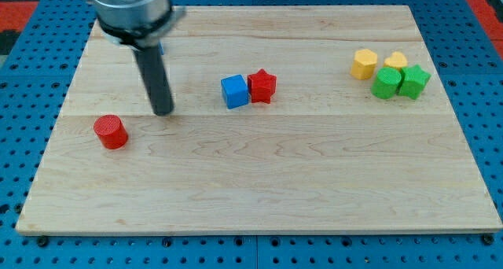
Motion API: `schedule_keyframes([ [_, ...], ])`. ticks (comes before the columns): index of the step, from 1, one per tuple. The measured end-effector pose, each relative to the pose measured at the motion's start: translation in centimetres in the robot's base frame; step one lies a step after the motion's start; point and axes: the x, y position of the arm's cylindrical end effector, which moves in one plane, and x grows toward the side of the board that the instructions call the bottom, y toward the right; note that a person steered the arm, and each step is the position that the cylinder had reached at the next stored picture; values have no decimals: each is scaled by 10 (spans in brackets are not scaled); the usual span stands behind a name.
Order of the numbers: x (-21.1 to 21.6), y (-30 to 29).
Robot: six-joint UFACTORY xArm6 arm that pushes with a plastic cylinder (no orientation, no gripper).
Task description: Slide the blue triangle to the center
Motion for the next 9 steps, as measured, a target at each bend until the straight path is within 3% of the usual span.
schedule_keyframes([
  [1, -52, -53],
  [3, -152, -72],
  [4, -156, -38],
  [6, -92, 67],
  [7, -110, 39],
  [8, -110, -42],
  [9, -59, -71],
])
